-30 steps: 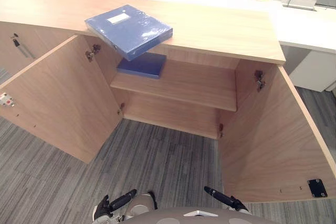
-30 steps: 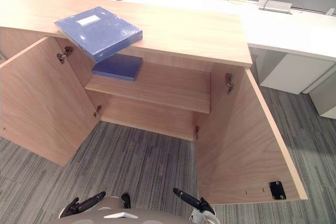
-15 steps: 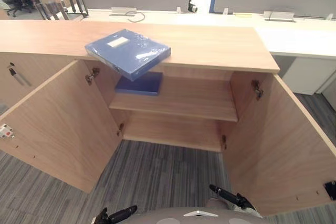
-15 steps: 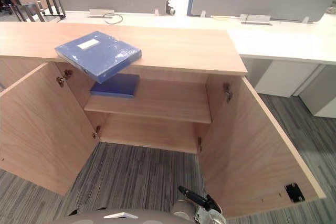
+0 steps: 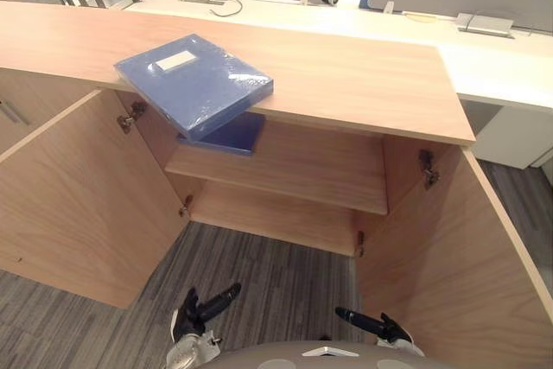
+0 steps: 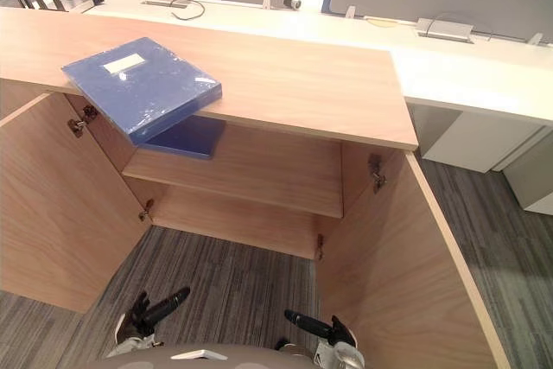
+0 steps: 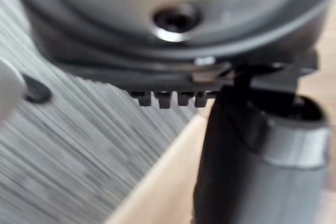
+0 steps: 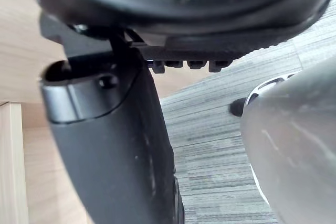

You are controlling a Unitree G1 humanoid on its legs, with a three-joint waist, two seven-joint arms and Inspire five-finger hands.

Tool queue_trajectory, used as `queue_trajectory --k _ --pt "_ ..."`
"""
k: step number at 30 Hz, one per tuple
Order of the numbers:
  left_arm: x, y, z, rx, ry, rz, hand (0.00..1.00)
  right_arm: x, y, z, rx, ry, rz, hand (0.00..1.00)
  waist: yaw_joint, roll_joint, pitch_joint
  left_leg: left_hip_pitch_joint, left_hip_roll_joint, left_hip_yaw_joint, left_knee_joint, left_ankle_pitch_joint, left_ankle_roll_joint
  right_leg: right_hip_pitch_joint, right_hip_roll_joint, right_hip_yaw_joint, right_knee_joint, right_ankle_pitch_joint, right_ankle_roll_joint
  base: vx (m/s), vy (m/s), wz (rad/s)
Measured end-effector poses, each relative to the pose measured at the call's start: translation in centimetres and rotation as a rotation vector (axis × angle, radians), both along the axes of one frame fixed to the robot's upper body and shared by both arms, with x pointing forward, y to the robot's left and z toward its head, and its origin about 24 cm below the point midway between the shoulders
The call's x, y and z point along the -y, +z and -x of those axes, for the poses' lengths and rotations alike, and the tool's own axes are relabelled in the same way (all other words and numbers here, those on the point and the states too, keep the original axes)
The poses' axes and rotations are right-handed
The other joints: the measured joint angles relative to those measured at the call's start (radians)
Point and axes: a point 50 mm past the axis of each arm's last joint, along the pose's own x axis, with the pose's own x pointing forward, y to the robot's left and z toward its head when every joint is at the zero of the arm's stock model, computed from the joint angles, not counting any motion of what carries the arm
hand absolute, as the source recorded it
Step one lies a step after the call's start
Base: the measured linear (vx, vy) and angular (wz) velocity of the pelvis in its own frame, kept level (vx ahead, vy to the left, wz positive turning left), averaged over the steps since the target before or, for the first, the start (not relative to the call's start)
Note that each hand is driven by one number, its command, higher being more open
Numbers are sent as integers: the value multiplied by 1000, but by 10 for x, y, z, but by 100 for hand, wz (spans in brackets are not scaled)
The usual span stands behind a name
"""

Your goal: Walk over to the cabinet, pick up the folder, carry it to the office cabinet, place the folder inside the office cabinet, then close the office cabinet door

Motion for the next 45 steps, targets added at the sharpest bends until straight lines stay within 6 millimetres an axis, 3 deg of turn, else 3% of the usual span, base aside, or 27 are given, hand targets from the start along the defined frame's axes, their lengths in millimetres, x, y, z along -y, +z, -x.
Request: queue_trajectory --k 3,7,13,18,23,27,34,45 --pt "-8 31 -26 202 61 27 100 -2 0 2 0 30 -8 100 16 2 -3 1 -9 3 0 -2 7 16 -4 4 -36 24 7 -25 38 -4" --pt "-20 66 -46 332 54 -129 100 -3 0 4 4 49 -7 100 19 8 -12 -2 -24 1 1 -1 19 35 -15 0 -79 52 15 -40 35 3" --pt "-42 98 -47 207 47 -686 100 -2 0 7 -2 38 7 100 23 10 -31 -4 -28 -4 3 -1 24 48 -21 -5 -102 65 17 -9 7 2" --pt "-67 129 -48 131 167 -1028 100 -2 0 12 -25 24 29 100 38 7 -44 -3 -25 3 8 -5 23 46 -18 2 -101 65 17 -8 1 -3" --pt "-86 150 -53 71 238 -1243 100 -3 -2 18 -50 31 28 100 48 10 -71 -9 -24 27 32 -22 24 35 -16 30 -97 68 18 -21 17 -16" --pt "-96 162 -60 38 207 -1387 100 -4 -2 17 -51 60 36 100 46 3 -80 -20 -29 49 34 -23 26 23 -10 52 -120 93 15 -34 4 -17" --pt "-117 180 -77 32 143 -1572 100 0 -1 18 -50 60 40 100 44 13 -85 -21 -38 59 33 -22 29 14 -11 66 -125 102 14 -37 1 -6" --pt "-140 178 -99 -48 -1 -1670 100 4 -1 17 -40 26 34 100 21 26 -92 -19 -47 67 19 -18 36 2 -13 79 -126 106 15 -7 -1 -3"
